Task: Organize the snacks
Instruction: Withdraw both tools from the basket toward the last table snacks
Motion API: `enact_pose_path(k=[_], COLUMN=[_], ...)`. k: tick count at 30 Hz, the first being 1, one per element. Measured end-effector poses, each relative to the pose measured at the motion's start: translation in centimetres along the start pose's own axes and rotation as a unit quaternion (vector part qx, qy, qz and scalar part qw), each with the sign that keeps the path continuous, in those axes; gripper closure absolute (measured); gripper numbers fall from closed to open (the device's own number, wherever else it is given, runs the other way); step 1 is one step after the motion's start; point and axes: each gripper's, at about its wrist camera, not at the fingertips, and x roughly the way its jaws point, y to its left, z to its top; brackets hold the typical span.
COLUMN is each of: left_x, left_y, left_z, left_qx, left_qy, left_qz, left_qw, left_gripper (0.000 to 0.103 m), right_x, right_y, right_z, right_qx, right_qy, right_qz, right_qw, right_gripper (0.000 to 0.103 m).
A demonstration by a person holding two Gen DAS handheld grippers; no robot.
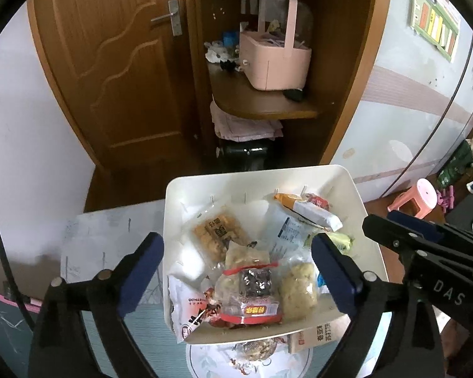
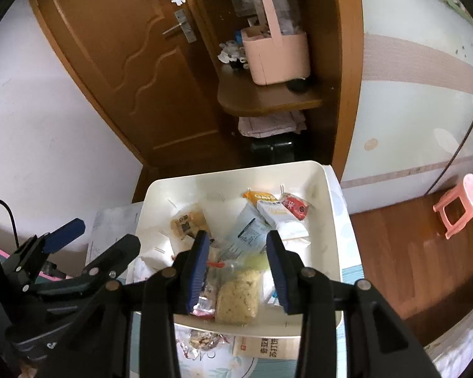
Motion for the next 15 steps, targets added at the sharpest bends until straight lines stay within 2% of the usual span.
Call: enact_pose_path(k=[15], left_x=[-0.21], left_y=[0.38], left_z=[-0.48], left_qx=[-0.003], left_qy=[0.004], left_qz=[0.002], left_qw=[1.0000], left_gripper=[0.008], right_x=[0.08], right_y=[0.37], right_z=[-0.60], right_qx=[-0.004], right_qy=[0.008], right_qz=[-0.001], right_qw=[1.000], right_gripper=[0.061])
